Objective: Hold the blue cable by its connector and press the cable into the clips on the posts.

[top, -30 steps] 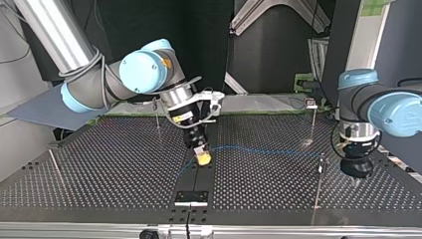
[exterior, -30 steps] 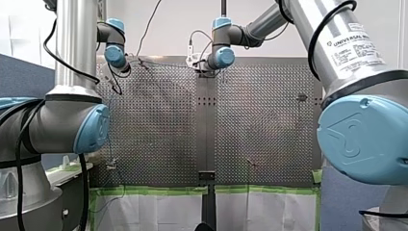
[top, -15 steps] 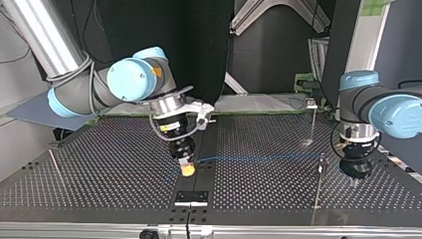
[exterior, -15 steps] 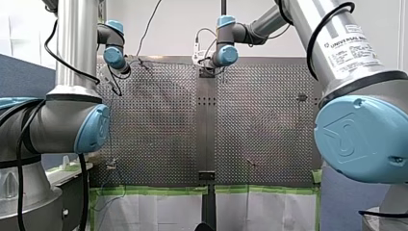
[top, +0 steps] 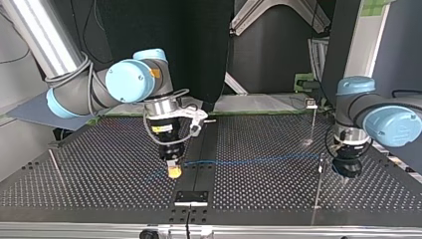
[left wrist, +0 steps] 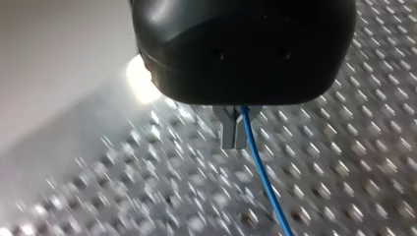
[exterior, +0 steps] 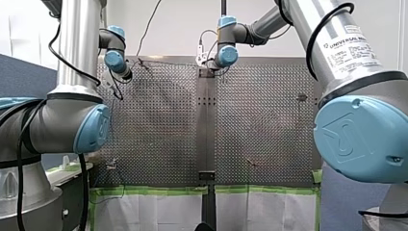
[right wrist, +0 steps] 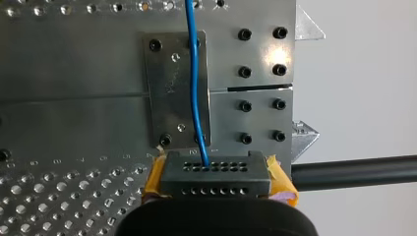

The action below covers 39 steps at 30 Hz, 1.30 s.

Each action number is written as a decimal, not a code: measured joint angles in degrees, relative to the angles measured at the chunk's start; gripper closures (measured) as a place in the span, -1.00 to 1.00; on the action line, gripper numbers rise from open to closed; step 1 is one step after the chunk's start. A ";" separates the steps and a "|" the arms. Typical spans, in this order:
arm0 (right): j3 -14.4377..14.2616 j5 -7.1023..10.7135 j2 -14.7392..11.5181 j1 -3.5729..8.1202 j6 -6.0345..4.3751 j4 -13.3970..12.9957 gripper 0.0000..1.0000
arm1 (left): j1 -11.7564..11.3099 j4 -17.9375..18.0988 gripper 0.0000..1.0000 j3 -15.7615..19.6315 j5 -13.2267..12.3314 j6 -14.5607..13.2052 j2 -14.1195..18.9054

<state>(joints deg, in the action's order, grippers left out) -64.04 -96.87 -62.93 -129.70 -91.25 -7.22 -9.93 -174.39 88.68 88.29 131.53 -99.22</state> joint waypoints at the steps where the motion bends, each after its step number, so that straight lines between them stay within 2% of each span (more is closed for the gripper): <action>1: 0.00 -0.16 0.00 -0.02 0.10 0.00 1.00 | -0.12 -0.30 1.00 -0.19 -0.07 -0.51 -0.55; 13: -0.01 -2.29 0.10 0.29 0.55 0.03 1.00 | -1.15 -0.88 1.00 -0.54 -0.12 -1.88 -1.56; 22: 0.00 -6.05 0.19 1.15 0.51 0.59 1.00 | -1.53 -1.01 1.00 -0.53 -0.18 -1.64 -1.57; 26: 0.00 -7.20 0.20 0.92 1.30 0.50 1.00 | -1.85 -1.06 1.00 -0.52 -0.08 -1.57 -1.40; 30: 0.02 -6.10 0.20 0.48 2.89 0.13 1.00 | -2.31 -1.09 0.95 -0.52 0.32 -1.65 -0.61; 32: 0.14 -5.05 0.21 0.20 3.54 0.01 1.00 | -2.51 -0.98 0.84 -0.51 0.56 -1.77 -0.03; 33: 0.22 -4.57 0.20 0.07 3.70 -0.02 1.00 | -2.58 -0.90 0.84 -0.51 0.66 -1.82 0.20; 35: 0.42 -3.55 0.21 -0.19 3.89 -0.05 1.00 | -2.68 -0.64 0.67 -0.51 0.71 -2.16 0.55; 36: 0.48 -3.10 0.21 -0.29 3.92 -0.06 1.00 | -2.67 -0.53 0.67 -0.51 0.64 -2.43 0.65; 38: 0.56 -1.95 0.21 -0.42 3.94 -0.07 1.00 | -2.57 -0.36 0.43 -0.49 0.24 -3.25 0.76; 39: 0.57 -1.49 0.21 -0.45 3.95 -0.08 1.00 | -2.52 -0.26 0.43 -0.49 0.01 -3.61 0.79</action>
<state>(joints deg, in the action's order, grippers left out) -63.46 -98.36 -62.73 -130.16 -87.30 -7.30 -12.45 -174.66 88.20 88.30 127.93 -98.43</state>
